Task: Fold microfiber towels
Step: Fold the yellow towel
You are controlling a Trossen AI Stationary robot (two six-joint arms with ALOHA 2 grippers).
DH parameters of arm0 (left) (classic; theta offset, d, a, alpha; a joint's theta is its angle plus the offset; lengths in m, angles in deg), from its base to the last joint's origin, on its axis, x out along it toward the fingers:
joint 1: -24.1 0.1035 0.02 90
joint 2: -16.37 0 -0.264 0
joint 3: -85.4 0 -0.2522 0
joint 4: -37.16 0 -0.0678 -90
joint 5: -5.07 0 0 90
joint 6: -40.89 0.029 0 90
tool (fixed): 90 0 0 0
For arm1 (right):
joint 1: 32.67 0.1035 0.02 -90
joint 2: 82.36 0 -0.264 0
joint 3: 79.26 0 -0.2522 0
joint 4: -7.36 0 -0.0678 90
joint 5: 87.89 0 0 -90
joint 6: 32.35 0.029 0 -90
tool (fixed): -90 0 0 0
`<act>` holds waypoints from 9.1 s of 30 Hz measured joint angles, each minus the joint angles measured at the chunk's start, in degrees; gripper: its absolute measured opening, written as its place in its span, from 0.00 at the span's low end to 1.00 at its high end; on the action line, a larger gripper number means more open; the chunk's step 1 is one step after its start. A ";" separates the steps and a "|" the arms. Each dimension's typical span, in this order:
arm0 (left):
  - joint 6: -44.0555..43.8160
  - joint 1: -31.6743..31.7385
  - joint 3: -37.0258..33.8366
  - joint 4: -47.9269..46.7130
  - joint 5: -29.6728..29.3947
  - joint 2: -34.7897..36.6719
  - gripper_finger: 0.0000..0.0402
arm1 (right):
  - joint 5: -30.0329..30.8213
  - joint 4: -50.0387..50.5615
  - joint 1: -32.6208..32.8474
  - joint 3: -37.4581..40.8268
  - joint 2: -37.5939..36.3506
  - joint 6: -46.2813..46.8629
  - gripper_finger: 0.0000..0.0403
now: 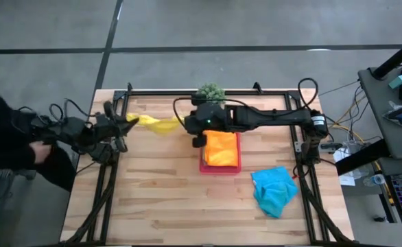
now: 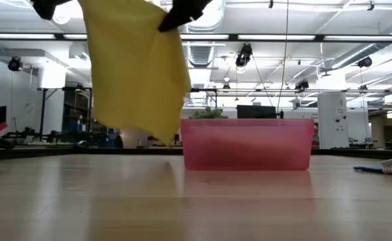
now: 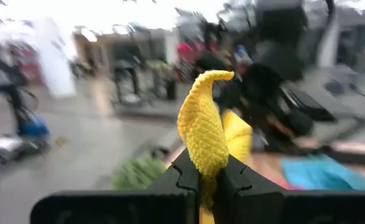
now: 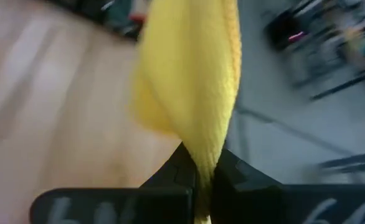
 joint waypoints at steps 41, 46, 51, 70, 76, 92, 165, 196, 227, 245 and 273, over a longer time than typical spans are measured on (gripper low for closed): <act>-47.79 -6.35 -3.98 13.19 57.38 -48.02 0.44 | -25.66 -0.86 15.50 25.10 0.92 18.89 0.02; -49.23 -6.36 -3.44 8.03 57.43 -44.07 0.43 | -26.24 -0.42 15.71 25.08 0.92 18.19 0.02; -41.87 -6.18 -4.00 7.74 41.46 -42.96 0.37 | -25.47 -0.44 15.71 25.08 0.92 18.17 0.02; -39.77 -2.24 -3.12 -4.18 29.04 -58.03 0.01 | -20.82 -0.51 15.67 25.08 0.81 18.78 0.11; -45.27 -0.28 -2.93 -15.11 33.39 -54.89 0.00 | -19.16 0.81 15.67 23.80 0.79 18.78 0.31; -52.42 -1.22 -0.32 -24.29 53.12 -49.09 0.00 | -15.70 13.85 15.30 17.17 0.75 18.19 0.43; -34.59 14.54 -1.45 -11.33 15.16 -61.26 0.00 | -14.71 11.52 14.88 17.80 0.70 17.73 0.11; -39.19 21.55 0.90 -33.46 7.19 -42.91 0.00 | -3.30 -4.27 7.31 18.17 2.05 14.38 0.11; -4.33 20.13 -2.86 -11.49 -8.37 -16.32 0.00 | -7.30 2.71 1.26 -25.41 38.90 12.84 0.28; -4.31 20.13 -4.56 -11.42 -8.42 -15.20 0.00 | -4.39 -4.24 -0.72 -26.57 42.90 18.82 0.37; -3.89 20.13 -4.71 -11.40 -8.37 -15.33 0.00 | 4.49 1.68 -0.81 -26.70 42.64 16.63 0.02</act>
